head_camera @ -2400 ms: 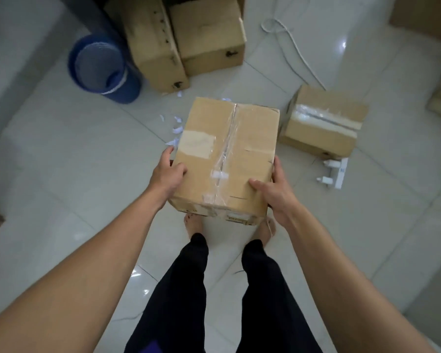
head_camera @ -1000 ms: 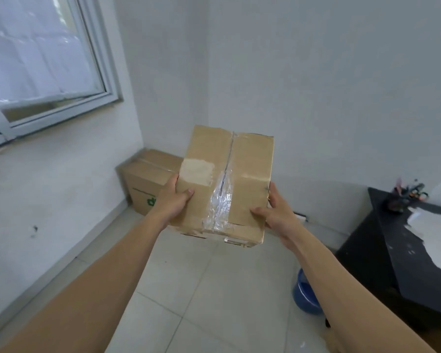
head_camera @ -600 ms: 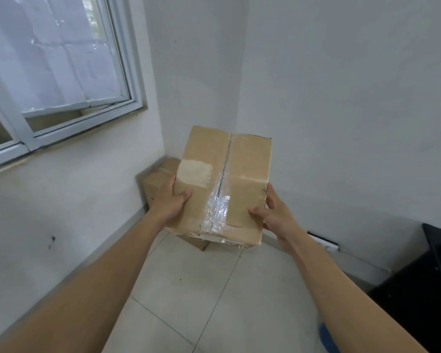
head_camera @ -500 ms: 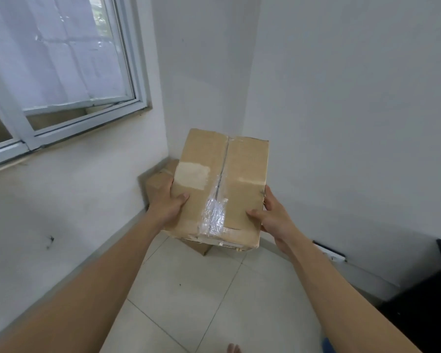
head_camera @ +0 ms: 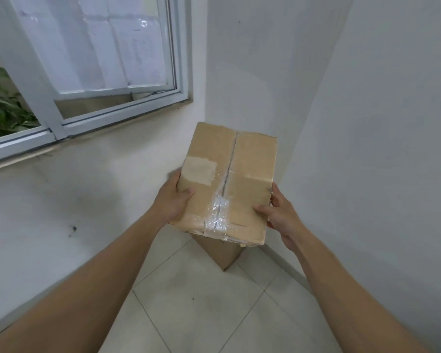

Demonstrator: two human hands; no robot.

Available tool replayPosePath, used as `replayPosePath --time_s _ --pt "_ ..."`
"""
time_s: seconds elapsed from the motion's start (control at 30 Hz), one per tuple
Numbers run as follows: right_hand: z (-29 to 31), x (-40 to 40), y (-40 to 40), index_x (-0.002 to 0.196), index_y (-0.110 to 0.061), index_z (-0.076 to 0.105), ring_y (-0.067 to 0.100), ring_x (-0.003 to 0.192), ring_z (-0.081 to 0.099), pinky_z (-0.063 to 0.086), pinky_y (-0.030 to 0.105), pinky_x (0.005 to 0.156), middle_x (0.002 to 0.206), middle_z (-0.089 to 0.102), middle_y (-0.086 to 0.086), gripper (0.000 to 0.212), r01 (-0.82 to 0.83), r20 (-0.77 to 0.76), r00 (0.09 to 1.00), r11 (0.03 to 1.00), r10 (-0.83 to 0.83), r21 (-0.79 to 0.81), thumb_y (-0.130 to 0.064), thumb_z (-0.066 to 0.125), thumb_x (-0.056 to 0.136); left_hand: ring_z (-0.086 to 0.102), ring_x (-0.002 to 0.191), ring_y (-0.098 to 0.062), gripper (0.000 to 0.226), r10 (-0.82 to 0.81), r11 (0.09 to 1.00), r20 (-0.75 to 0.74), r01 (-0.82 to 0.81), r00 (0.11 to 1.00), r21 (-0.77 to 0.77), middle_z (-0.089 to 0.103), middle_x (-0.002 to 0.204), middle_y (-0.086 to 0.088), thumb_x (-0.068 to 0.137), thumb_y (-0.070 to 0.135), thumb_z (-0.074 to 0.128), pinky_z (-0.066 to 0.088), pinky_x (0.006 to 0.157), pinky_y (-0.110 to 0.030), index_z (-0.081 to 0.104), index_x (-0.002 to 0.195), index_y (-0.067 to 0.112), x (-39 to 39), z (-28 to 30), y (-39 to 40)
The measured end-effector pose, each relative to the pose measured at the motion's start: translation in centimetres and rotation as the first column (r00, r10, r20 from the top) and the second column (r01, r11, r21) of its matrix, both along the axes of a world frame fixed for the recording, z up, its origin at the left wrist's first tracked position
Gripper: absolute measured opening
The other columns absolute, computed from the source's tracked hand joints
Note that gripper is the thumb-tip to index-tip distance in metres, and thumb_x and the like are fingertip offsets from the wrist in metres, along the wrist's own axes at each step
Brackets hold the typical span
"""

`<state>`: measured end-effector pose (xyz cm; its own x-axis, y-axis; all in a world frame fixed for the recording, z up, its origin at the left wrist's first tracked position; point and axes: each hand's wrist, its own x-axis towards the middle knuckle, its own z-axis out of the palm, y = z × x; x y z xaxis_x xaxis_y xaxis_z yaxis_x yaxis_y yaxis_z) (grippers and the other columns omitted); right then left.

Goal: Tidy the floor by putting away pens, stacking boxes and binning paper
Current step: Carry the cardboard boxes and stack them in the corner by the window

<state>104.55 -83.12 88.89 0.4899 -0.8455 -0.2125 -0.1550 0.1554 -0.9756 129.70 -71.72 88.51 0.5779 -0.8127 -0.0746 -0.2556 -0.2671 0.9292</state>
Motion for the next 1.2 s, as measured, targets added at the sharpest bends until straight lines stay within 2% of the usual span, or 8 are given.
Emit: replayPosePath --time_s 0.07,0.23,0.3,0.47,0.63,0.9,1.03,1.2 --pt "-0.7 2.0 -2.0 0.129 -0.045 0.055 0.011 0.112 0.067 0.059 0.026 0.079 0.125 0.069 -0.007 0.061 -0.023 0.000 1.000 1.000 0.023 0.012 0.003 0.061 0.093 0.060 0.117 -0.018 0.052 0.012 1.000 0.006 -0.012 1.000 0.025 0.062 0.130 0.006 0.095 0.015 0.060 0.049 0.100 -0.039 0.047 0.144 0.027 1.9 -0.5 -1.6" --pt "-3.0 6.7 -6.5 0.142 -0.043 0.050 0.016 0.123 0.062 0.055 0.046 0.101 0.132 0.066 -0.008 0.067 -0.024 -0.047 0.999 0.999 0.026 0.030 -0.002 0.064 0.091 0.060 0.114 -0.019 0.043 -0.002 0.999 0.007 0.002 1.000 0.051 0.064 0.125 0.007 0.095 0.014 0.059 0.048 0.100 -0.040 0.054 0.136 0.027 6.7 -1.9 -6.2" --pt "-4.2 9.6 -9.0 0.142 -0.043 0.050 0.016 0.125 0.060 0.056 0.045 0.100 0.132 0.066 -0.008 0.067 -0.016 -0.068 0.997 0.999 0.020 0.051 -0.002 0.064 0.091 0.060 0.114 -0.019 0.042 -0.001 0.998 -0.007 0.001 1.000 0.067 0.064 0.125 0.007 0.095 0.015 0.058 0.048 0.097 -0.037 0.054 0.135 0.026 9.8 -3.0 -8.9" --pt "-5.1 16.2 -13.3 0.140 -0.038 0.051 0.012 0.117 0.064 0.057 0.024 0.073 0.128 0.067 -0.009 0.060 -0.001 -0.078 0.997 0.993 0.010 0.114 0.001 0.058 0.095 0.060 0.112 -0.020 0.038 -0.042 0.994 0.007 0.041 0.999 0.105 0.065 0.124 0.004 0.095 0.014 0.059 0.046 0.090 -0.034 0.056 0.132 0.023 16.8 -4.5 -14.0" --pt "-7.8 22.0 -16.8 0.139 -0.040 0.055 0.010 0.114 0.066 0.058 0.040 0.093 0.127 0.068 -0.013 0.059 0.076 -0.091 0.994 0.980 -0.060 0.182 0.000 0.060 0.095 0.060 0.112 -0.018 0.036 -0.091 0.982 0.004 0.089 0.996 0.164 0.065 0.124 0.008 0.096 0.018 0.059 0.047 0.093 -0.035 0.056 0.131 0.027 23.2 -6.0 -18.7" --pt "-12.4 26.0 -21.1 0.137 -0.044 0.053 0.013 0.118 0.065 0.056 0.048 0.099 0.129 0.066 -0.015 0.061 0.141 -0.119 0.986 0.955 -0.113 0.260 -0.003 0.065 0.093 0.056 0.113 -0.017 0.047 -0.152 0.951 -0.050 0.160 0.987 0.263 0.062 0.124 0.011 0.096 0.006 0.052 0.041 0.090 -0.030 0.055 0.136 0.032 28.1 -9.3 -24.7" --pt "-14.3 27.1 -23.7 0.140 -0.042 0.051 0.015 0.120 0.064 0.057 0.046 0.097 0.133 0.065 -0.013 0.062 0.170 -0.152 0.980 0.941 -0.130 0.292 -0.003 0.064 0.094 0.054 0.118 -0.018 0.055 -0.199 0.927 -0.072 0.211 0.977 0.311 0.060 0.130 0.009 0.096 0.006 0.050 0.041 0.093 -0.031 0.049 0.142 0.037 29.7 -10.9 -28.5" --pt "-16.8 28.5 -27.5 0.142 -0.047 0.046 0.013 0.114 0.064 0.059 0.044 0.090 0.123 0.062 -0.023 0.068 0.183 -0.165 0.978 0.915 -0.131 0.358 -0.002 0.064 0.095 0.054 0.119 -0.019 0.057 -0.213 0.908 -0.061 0.220 0.975 0.357 0.060 0.130 0.008 0.095 0.006 0.051 0.040 0.093 -0.029 0.047 0.144 0.036 31.4 -12.6 -33.4"
